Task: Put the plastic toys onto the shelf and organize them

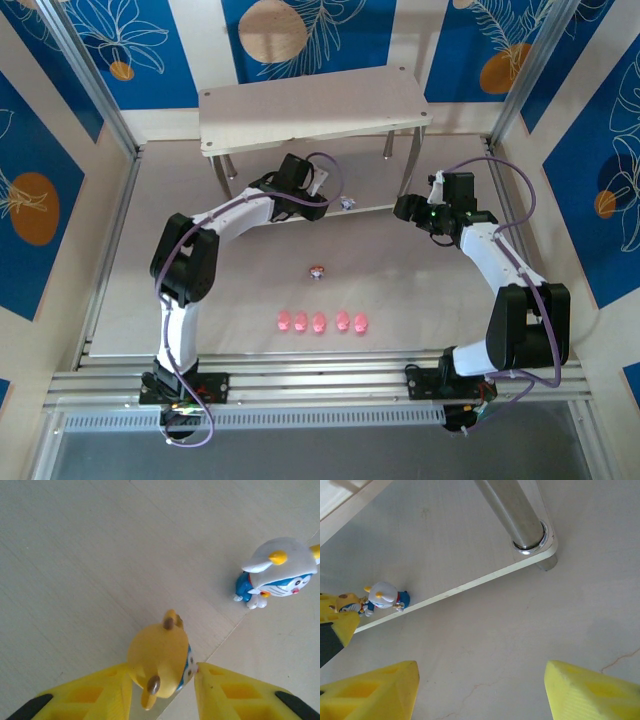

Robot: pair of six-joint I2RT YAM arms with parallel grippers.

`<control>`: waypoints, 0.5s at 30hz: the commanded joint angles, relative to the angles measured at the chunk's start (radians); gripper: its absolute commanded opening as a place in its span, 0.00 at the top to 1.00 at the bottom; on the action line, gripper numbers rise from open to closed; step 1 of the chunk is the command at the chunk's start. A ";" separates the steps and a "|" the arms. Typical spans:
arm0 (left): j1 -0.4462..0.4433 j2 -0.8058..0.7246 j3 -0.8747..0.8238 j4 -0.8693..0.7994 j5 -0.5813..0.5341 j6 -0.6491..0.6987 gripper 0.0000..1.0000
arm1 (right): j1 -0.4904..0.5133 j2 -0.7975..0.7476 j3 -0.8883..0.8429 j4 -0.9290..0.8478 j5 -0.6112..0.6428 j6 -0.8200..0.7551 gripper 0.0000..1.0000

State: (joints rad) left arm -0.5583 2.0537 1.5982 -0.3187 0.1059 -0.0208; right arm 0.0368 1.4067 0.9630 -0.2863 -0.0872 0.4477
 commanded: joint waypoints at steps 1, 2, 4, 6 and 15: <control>0.010 0.017 0.034 -0.025 -0.012 -0.008 0.61 | -0.006 0.006 0.018 0.016 -0.028 0.004 0.32; 0.010 0.019 0.034 -0.025 -0.012 -0.008 0.61 | -0.006 0.006 0.018 0.016 -0.028 0.003 0.32; 0.010 0.019 0.034 -0.022 -0.015 -0.009 0.61 | -0.006 0.007 0.016 0.018 -0.028 0.004 0.32; 0.009 0.019 0.034 -0.023 -0.017 -0.008 0.60 | -0.006 0.007 0.016 0.018 -0.029 0.003 0.32; 0.010 0.018 0.034 -0.022 -0.029 -0.008 0.60 | -0.006 0.007 0.013 0.024 -0.031 0.006 0.32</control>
State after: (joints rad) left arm -0.5583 2.0644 1.6005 -0.3233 0.0952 -0.0208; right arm 0.0368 1.4067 0.9630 -0.2760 -0.0872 0.4480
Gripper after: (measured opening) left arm 0.403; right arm 0.680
